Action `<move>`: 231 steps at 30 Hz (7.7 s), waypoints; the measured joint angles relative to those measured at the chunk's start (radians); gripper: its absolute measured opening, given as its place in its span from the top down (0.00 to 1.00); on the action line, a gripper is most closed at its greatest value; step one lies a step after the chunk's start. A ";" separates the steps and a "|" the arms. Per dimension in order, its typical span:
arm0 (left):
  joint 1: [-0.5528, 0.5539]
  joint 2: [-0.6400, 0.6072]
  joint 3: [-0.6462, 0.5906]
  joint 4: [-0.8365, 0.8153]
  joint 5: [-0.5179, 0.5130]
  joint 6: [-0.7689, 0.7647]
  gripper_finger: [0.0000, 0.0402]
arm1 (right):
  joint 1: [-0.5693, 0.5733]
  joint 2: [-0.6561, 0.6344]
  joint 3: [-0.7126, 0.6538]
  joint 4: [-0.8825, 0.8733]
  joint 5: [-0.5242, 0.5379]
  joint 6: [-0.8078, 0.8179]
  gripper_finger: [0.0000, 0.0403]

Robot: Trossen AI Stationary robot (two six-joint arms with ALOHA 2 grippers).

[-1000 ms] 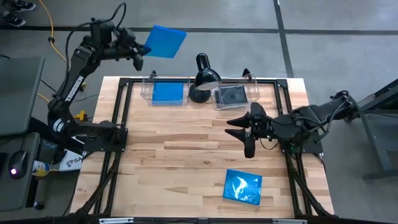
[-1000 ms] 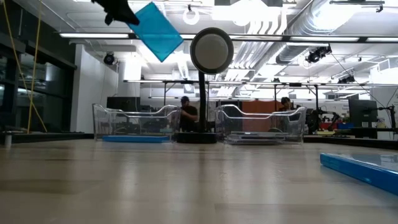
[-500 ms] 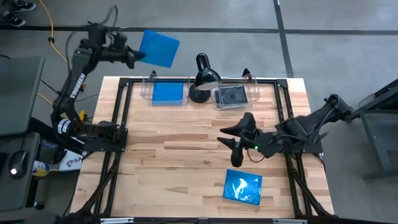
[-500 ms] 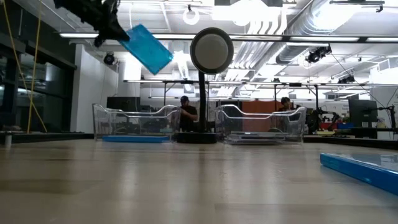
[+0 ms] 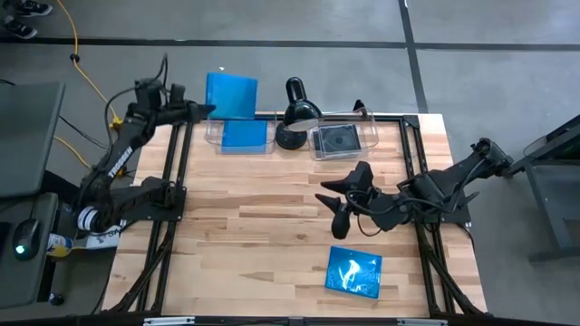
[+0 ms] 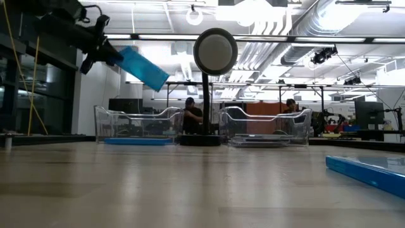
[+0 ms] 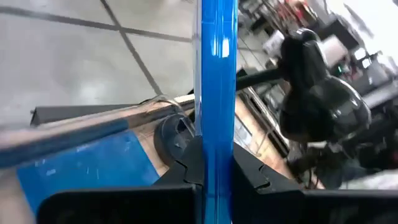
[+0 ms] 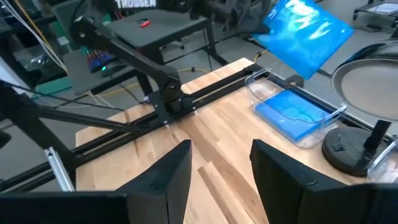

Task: Pick & place jewel cases by type
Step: Put the left blue CD case into the left transparent bin, then put the blue CD case into the left transparent bin

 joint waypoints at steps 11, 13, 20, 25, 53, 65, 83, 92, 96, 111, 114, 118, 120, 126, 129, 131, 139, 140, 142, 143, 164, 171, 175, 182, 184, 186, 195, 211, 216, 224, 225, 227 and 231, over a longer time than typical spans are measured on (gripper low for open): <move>-0.154 -0.012 -0.111 0.022 -0.213 -0.173 0.95 | 0.000 0.000 0.000 0.000 0.020 0.005 0.63; -0.186 -0.009 -0.111 0.023 -0.274 -0.207 0.95 | 0.000 0.000 0.000 0.001 0.016 0.015 0.63; -0.252 -0.006 -0.111 -0.009 -0.373 -0.324 0.95 | 0.000 0.000 0.000 0.001 0.016 0.022 0.63; -0.295 0.002 -0.111 -0.040 -0.406 -0.375 0.95 | 0.000 0.000 0.000 0.001 0.016 0.022 0.63; -0.375 0.235 -0.109 0.030 -0.369 -0.422 0.95 | 0.001 0.000 0.000 0.000 -0.029 0.021 0.63; -0.375 0.235 -0.109 0.020 -0.403 -0.370 0.61 | 0.001 0.000 0.000 -0.014 -0.030 0.021 0.63; -0.374 0.231 -0.088 0.018 -0.419 -0.267 0.24 | 0.001 -0.001 0.000 -0.032 -0.060 0.025 0.63; -0.373 0.203 -0.087 -0.017 -0.513 -0.171 0.12 | 0.001 -0.001 0.000 -0.039 -0.075 0.051 0.63; -0.373 0.178 -0.086 -0.017 -0.554 -0.137 0.12 | 0.001 -0.001 0.000 -0.039 -0.079 0.052 0.63; -0.382 0.076 -0.086 0.215 -0.150 -0.023 0.12 | 0.001 -0.001 0.000 -0.055 -0.017 0.052 0.63; -0.418 0.062 -0.086 0.296 -0.035 -0.032 0.12 | -0.002 -0.001 0.000 -0.060 -0.005 0.052 0.63; -0.482 0.039 -0.086 0.420 0.054 -0.061 0.12 | -0.008 -0.001 0.000 -0.076 0.001 0.052 0.63; -0.528 0.035 -0.086 0.484 0.059 -0.082 0.12 | -0.014 -0.001 0.000 -0.077 0.000 0.050 0.63; -0.718 0.034 -0.086 0.648 -0.020 -0.090 0.12 | -0.038 -0.001 0.000 -0.077 -0.015 0.041 0.63; -0.823 0.034 -0.086 0.680 -0.090 -0.050 0.12 | -0.048 -0.001 0.000 -0.077 -0.035 0.020 0.63; -0.893 0.035 -0.086 0.680 -0.157 -0.019 0.12 | -0.054 -0.005 0.000 -0.083 -0.045 0.019 0.63; -1.170 0.057 -0.086 0.681 -0.411 0.045 0.12 | -0.071 -0.080 0.000 -0.153 -0.094 0.025 0.63; -1.200 0.062 -0.086 0.681 -0.439 0.052 0.12 | -0.071 -0.094 0.000 -0.162 -0.099 0.028 0.63; -1.256 0.080 -0.086 0.686 -0.494 0.057 0.12 | -0.071 -0.121 0.000 -0.187 -0.103 0.051 0.63; -1.283 0.092 -0.086 0.692 -0.517 0.057 0.12 | -0.071 -0.134 0.000 -0.205 -0.106 0.068 0.63; -1.562 0.441 -0.083 0.872 -0.739 -0.138 0.12 | 0.070 -0.183 0.001 -0.934 -0.492 0.880 0.64; -1.610 0.566 -0.049 0.918 -0.765 -0.201 0.12 | 0.231 -0.114 -0.021 -1.006 -0.507 1.084 0.64; -1.627 0.624 -0.001 0.924 -0.780 -0.206 0.12 | 0.301 -0.098 -0.116 -0.997 -0.586 1.210 0.64; -1.640 0.705 0.080 0.917 -0.791 -0.217 0.12 | 0.414 -0.097 -0.362 -0.758 -0.738 1.371 0.64; -1.640 0.724 0.094 0.912 -0.795 -0.222 0.12 | 0.434 -0.097 -0.422 -0.663 -0.756 1.403 0.64; -1.640 0.742 0.109 0.900 -0.798 -0.246 0.12 | 0.447 -0.097 -0.480 -0.566 -0.768 1.428 0.64; -1.668 0.832 0.108 0.796 -0.770 -0.398 0.12 | 0.436 -0.073 -0.597 -0.249 -0.735 1.457 0.64; -1.697 0.892 0.107 0.795 -0.787 -0.439 0.12 | 0.432 0.139 -0.595 -0.106 -0.834 1.527 0.64; -1.697 0.892 0.107 0.792 -0.801 -0.439 0.12 | 0.432 0.183 -0.595 -0.089 -0.858 1.543 0.64; -1.697 0.892 0.107 0.792 -0.820 -0.442 0.12 | 0.425 0.219 -0.595 -0.043 -0.850 1.544 0.64; -1.697 0.894 0.107 0.793 -0.819 -0.442 0.12 | 0.425 0.220 -0.595 -0.044 -0.847 1.543 0.64; -1.697 0.904 0.107 0.795 -0.812 -0.442 0.12 | 0.419 0.224 -0.595 -0.043 -0.836 1.543 0.64; -1.697 0.934 0.108 0.801 -0.786 -0.451 0.12 | 0.401 0.229 -0.595 -0.039 -0.827 1.538 0.64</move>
